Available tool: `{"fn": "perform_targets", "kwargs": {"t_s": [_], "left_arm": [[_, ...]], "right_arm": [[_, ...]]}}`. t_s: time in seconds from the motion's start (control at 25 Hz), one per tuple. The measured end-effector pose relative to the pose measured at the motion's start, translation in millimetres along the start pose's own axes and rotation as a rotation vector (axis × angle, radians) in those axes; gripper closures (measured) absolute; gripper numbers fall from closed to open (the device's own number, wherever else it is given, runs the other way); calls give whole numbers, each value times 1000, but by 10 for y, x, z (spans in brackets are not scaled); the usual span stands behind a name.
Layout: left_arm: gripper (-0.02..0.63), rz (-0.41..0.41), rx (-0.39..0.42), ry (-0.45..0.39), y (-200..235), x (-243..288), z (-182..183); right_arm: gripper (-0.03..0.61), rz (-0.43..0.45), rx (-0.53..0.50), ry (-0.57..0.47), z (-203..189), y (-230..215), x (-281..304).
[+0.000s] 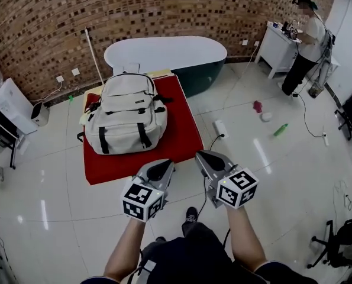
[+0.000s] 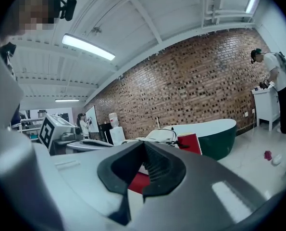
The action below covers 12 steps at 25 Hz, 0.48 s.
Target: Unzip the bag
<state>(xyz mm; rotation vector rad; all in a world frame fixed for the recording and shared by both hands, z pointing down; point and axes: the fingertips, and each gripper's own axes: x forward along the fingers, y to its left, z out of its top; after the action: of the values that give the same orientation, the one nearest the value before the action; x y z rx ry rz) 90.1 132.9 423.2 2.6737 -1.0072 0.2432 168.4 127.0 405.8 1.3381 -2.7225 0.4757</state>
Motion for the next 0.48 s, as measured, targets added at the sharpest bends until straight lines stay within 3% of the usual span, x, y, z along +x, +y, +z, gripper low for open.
{"fn": "perform_targets", "kwargs": {"t_s": [0.24,0.48], "left_arm": [[612,37,20,10,38,780,307],[611,71,-11,6,231,1351,355]], "right_arm": [[574,-9,-27,-28,396,-1019,19],[574,-7,-71,-36,644,-1572,202]]}}
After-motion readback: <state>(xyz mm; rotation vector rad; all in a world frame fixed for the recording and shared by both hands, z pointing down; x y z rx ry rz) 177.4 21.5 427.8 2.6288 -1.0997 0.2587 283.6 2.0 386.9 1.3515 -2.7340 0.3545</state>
